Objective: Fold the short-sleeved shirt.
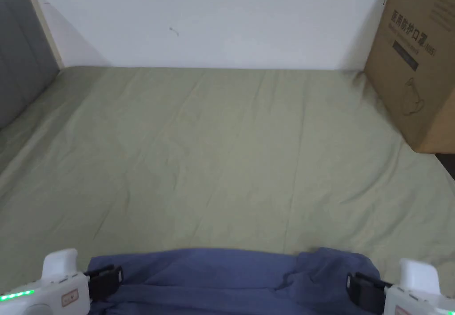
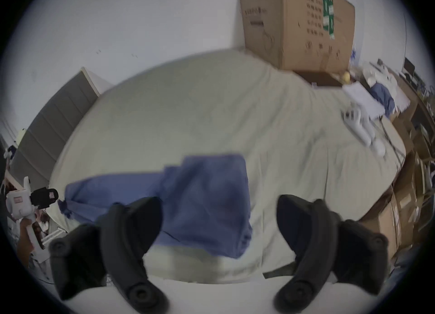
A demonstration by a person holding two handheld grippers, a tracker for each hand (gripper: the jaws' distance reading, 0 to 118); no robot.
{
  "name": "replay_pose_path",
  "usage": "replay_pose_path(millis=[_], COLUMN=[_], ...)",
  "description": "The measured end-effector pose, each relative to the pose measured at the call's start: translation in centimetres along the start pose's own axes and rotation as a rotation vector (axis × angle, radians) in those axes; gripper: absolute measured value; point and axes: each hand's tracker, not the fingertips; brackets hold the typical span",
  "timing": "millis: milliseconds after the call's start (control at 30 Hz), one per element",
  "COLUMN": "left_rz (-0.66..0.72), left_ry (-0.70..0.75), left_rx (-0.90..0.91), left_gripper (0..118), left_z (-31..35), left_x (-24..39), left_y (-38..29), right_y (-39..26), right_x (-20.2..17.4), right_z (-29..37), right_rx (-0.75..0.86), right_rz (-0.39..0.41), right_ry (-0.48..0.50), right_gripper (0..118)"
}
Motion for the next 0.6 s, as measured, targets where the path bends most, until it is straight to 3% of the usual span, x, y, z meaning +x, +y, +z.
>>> replay_pose_path(millis=[233,367,533,600], left_rz=[-0.133,-0.167,-0.209,-0.232], left_ry=[-0.044,-0.091,-0.094,-0.070], left_rx=[0.341,0.513,0.623,0.657], left_gripper=[92,114,114,113], left_z=[6.7,9.7,11.5,11.6], left_x=[5.2,8.1,11.0,11.9], left_y=[5.6,8.1,9.9,9.8], right_y=[7.6,10.1,11.1,11.0], right_x=[-4.5,-7.1,-10.4,-11.2], right_z=[6.4,9.0,11.2,11.5], right_rx=[0.352,0.523,0.665,0.683], right_rz=[0.100,0.140,0.183,0.190], right_ry=[0.067,0.059,0.010,-0.011], right_gripper=[104,104,103,92])
